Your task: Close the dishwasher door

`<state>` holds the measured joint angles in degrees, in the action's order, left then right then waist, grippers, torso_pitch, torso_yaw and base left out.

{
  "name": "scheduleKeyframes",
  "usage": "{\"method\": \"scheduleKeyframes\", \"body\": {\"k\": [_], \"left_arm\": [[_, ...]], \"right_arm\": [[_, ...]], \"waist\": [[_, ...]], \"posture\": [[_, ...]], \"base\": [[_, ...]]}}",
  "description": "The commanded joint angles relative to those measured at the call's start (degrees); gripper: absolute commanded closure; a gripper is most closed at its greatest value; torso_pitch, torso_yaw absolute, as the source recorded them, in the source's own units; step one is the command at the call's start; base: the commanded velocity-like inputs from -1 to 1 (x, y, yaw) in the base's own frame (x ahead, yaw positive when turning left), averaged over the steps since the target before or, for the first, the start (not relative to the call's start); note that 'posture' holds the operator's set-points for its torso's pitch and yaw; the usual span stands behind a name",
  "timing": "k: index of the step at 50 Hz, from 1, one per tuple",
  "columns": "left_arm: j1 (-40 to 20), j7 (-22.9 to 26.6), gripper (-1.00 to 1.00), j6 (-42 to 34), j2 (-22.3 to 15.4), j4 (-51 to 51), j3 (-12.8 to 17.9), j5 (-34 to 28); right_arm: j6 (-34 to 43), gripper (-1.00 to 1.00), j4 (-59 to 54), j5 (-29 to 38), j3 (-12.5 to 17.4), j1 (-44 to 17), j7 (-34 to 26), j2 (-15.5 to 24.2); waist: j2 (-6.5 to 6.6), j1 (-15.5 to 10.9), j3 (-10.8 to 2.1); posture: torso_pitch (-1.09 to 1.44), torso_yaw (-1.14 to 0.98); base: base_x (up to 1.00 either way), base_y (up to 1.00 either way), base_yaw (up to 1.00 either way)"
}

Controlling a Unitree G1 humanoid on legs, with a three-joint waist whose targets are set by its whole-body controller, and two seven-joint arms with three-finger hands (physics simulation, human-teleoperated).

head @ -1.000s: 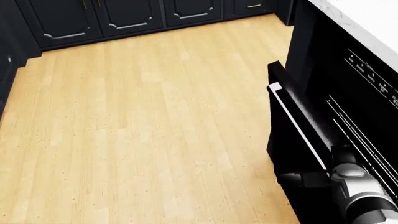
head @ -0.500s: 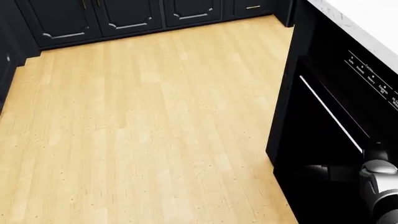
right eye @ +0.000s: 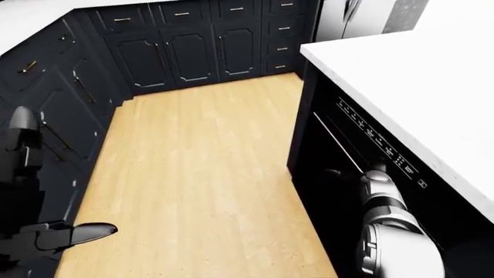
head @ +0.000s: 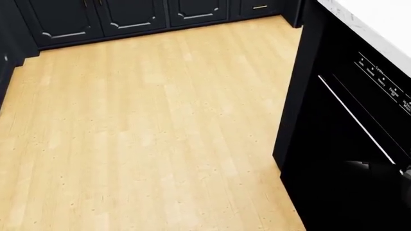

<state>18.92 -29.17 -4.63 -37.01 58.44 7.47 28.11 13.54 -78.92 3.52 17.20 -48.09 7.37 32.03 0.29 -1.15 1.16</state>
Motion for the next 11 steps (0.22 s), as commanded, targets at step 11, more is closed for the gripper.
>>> {"method": "scheduleKeyframes", "body": {"k": [11], "left_arm": [[0.0, 1.1, -1.0, 1.3, 1.0, 1.6, 0.4, -2.2]], "right_arm": [[-25.8, -1.0, 2.1, -3.3, 0.1, -2.0, -13.9, -2.2]], "waist": [[0.2, 0.2, -1.0]], "posture": [[0.0, 0.0]], "base": [[0.0, 0.0, 0.0]]}}
